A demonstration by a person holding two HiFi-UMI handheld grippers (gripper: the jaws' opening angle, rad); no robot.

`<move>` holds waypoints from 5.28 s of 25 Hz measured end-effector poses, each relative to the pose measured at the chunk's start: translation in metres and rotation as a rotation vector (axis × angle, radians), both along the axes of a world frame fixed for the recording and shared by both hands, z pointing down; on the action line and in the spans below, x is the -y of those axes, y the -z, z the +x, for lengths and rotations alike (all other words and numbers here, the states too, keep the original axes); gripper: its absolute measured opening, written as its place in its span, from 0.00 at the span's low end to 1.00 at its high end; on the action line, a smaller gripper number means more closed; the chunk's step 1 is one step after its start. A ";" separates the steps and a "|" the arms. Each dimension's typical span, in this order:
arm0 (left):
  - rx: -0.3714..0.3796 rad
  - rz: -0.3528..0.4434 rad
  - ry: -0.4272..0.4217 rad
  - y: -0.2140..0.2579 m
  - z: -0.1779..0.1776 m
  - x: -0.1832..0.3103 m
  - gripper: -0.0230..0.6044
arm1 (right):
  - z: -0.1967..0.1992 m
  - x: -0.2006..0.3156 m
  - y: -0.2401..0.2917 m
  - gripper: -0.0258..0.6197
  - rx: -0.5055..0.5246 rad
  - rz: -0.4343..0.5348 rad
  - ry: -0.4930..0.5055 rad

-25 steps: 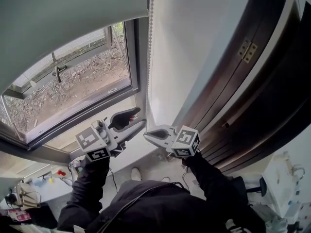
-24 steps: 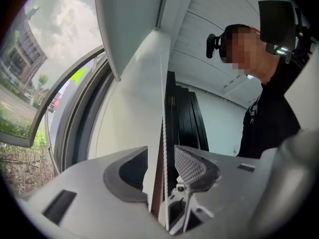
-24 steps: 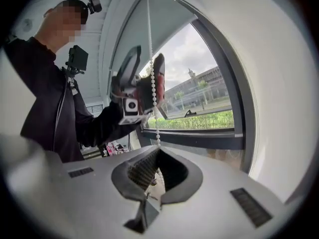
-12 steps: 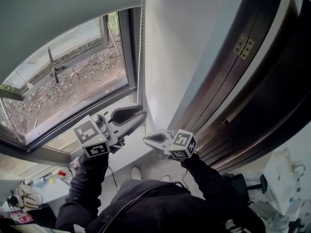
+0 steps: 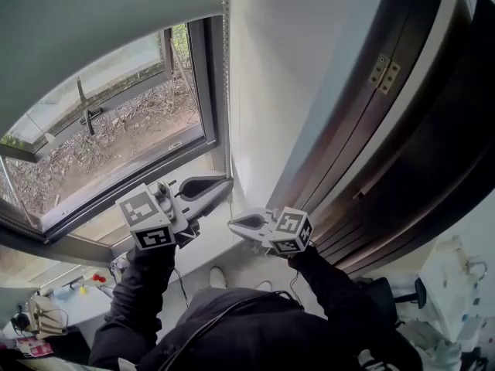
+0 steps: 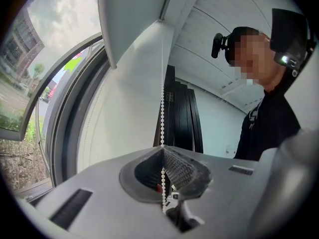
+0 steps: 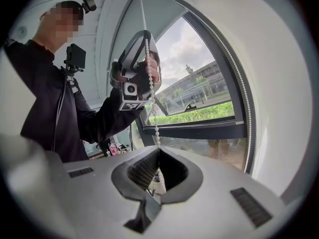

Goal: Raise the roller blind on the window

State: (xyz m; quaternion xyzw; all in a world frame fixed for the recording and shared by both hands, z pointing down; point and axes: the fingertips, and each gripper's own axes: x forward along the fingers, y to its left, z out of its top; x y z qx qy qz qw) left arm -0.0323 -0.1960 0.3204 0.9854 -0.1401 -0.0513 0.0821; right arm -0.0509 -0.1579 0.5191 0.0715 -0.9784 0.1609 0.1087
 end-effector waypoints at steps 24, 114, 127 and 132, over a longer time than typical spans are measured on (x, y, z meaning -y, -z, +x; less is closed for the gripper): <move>0.145 -0.117 0.062 -0.220 0.024 -0.010 0.05 | 0.037 0.039 0.224 0.42 0.370 0.332 -0.045; 0.040 0.011 0.137 -0.101 -0.015 -0.015 0.23 | 0.014 0.005 -0.039 0.06 -0.106 0.068 -0.004; 0.014 0.012 0.224 -0.106 -0.034 -0.013 0.23 | 0.026 0.037 0.040 0.52 0.038 0.200 -0.220; -0.044 0.004 0.234 -0.091 -0.032 -0.012 0.23 | 0.028 0.043 0.046 0.68 -0.016 0.301 -0.283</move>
